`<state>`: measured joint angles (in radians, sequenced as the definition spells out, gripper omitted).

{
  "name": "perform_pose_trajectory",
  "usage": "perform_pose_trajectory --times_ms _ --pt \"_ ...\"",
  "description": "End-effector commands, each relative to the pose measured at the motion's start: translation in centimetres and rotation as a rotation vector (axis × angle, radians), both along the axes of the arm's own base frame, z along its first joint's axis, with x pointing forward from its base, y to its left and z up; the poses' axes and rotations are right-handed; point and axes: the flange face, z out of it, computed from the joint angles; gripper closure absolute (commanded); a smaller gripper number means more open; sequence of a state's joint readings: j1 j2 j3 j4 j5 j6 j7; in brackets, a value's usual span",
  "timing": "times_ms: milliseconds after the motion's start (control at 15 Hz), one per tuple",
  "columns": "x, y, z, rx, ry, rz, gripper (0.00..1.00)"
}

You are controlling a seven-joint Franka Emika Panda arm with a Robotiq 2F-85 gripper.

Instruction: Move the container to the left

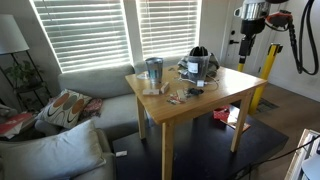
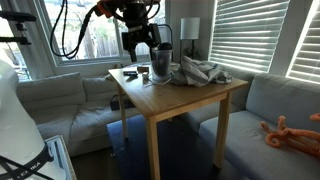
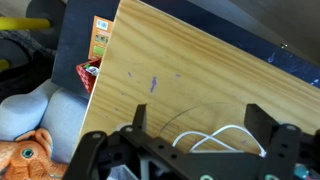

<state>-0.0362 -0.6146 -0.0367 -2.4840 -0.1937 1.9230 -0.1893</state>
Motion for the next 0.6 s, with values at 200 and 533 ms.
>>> perform_pose_trajectory --times_ms 200,533 --pt "1.8 1.3 3.2 0.191 -0.064 -0.078 0.0" --pt "4.4 2.2 7.7 0.374 -0.179 -0.23 0.0"
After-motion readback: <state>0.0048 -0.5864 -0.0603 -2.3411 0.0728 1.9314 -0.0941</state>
